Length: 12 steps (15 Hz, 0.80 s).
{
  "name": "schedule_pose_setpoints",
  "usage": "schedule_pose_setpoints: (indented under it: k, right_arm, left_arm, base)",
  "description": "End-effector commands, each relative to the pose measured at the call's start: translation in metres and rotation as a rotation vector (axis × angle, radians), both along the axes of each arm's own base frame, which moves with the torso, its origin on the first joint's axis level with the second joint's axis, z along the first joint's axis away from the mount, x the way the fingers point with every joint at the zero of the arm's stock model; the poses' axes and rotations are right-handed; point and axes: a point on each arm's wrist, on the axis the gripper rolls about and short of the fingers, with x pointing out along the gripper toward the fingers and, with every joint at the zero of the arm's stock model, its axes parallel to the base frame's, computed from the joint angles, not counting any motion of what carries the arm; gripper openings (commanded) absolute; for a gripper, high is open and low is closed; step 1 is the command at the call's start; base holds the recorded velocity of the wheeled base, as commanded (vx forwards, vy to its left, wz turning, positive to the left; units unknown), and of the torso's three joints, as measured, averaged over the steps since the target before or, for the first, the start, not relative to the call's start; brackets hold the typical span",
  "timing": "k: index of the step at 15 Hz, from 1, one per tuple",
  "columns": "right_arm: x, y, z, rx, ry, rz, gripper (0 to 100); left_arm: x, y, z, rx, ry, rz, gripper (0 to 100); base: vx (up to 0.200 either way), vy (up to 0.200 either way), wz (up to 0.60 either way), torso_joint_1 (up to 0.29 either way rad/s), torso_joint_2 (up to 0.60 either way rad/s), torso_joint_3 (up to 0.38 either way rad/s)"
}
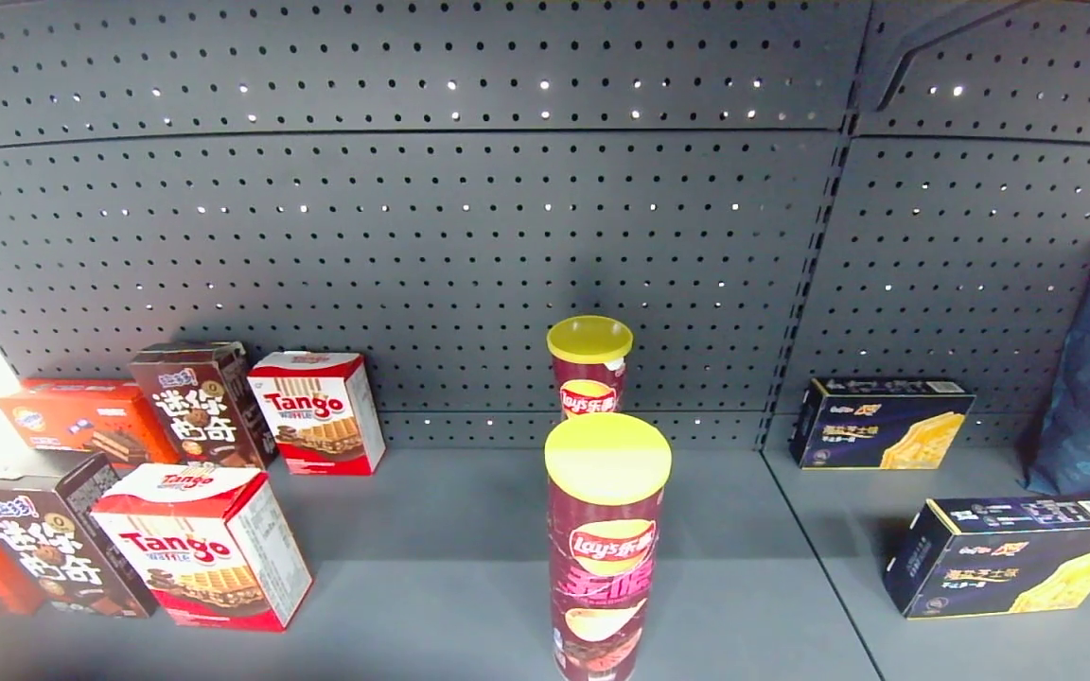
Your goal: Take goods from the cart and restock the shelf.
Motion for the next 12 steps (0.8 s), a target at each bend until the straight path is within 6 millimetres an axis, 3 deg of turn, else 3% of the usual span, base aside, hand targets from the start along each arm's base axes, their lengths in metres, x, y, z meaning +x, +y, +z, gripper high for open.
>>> schedule_pose_setpoints:
  k: [1,12]
  right_arm:
    - [0.0001,0.0000,0.0001,0.000,0.001,0.001,100]
    - [0.0001,0.0000,0.0001,0.000,0.001,0.001,100]
  left_arm:
    - [0.0000,0.0000,0.0000,0.000,0.000,-0.001,100]
    - [0.0000,0.0000,0.0000,0.000,0.000,-0.001,100]
  base:
    - [0.000,0.000,0.00,0.000,0.00,0.000]
    - [0.000,0.000,0.00,0.000,0.00,0.000]
